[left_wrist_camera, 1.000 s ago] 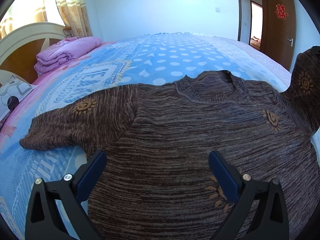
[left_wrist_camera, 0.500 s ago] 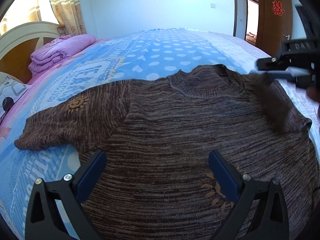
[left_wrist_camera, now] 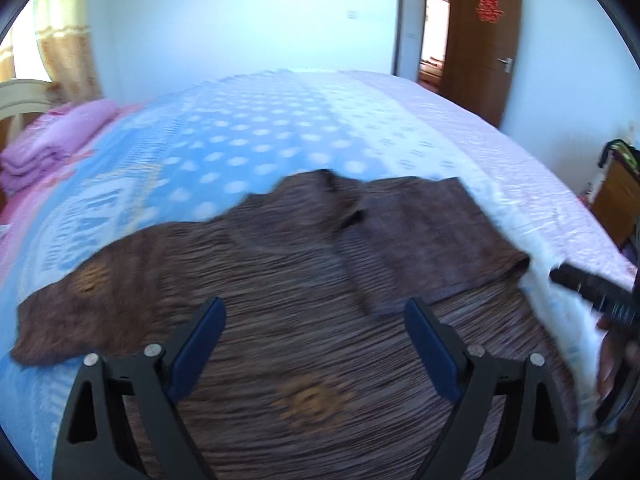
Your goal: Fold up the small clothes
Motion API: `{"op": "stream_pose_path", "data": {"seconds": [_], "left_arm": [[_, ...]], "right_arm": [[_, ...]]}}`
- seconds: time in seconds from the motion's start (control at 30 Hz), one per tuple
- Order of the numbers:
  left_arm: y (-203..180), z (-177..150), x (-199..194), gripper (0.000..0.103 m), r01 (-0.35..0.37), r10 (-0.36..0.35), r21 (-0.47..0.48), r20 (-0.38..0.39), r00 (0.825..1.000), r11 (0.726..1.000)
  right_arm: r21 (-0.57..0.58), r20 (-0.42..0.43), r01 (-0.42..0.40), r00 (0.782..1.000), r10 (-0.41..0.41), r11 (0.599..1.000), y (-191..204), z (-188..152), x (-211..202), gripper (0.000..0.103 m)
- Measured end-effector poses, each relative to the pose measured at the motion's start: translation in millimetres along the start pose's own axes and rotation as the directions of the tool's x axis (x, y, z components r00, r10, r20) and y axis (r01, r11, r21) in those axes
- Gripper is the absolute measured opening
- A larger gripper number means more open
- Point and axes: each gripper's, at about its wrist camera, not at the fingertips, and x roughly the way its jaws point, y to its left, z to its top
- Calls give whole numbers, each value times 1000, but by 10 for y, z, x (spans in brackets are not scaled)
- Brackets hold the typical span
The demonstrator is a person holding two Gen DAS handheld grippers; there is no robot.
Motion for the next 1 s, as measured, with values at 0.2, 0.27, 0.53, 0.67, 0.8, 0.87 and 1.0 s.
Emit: {"op": "stream_pose_path", "data": {"seconds": [0.2, 0.27, 0.53, 0.67, 0.8, 0.87, 1.0], "left_arm": [[-161, 2, 587, 57, 79, -94, -96, -156, 983, 992], [-208, -51, 767, 36, 97, -122, -133, -197, 973, 986], [-292, -84, 354, 6, 155, -164, -122, -64, 984, 980], [-280, -216, 186, 6, 121, -126, -77, -64, 990, 990], [-210, -310, 423, 7, 84, -95, -90, -123, 988, 992], [-160, -314, 465, 7, 96, -109, -119, -112, 988, 988], [-112, -247, 411, 7, 59, -68, -118, -71, 995, 991]], "right_arm": [[-23, 22, -19, 1000, 20, 1000, -174, -354, 9, 70], [-26, 25, -23, 999, 24, 999, -131, -356, 11, 70], [-26, 45, -35, 998, 36, 999, -154, -373, -19, 75], [-5, 38, -31, 999, 31, 1000, -186, -382, 3, 75], [-7, 28, -32, 999, 32, 999, -181, -387, 25, 75], [-4, 20, -41, 999, 41, 999, -193, -387, 42, 75], [11, 18, -57, 998, 57, 998, -224, -385, 51, 75]]}}
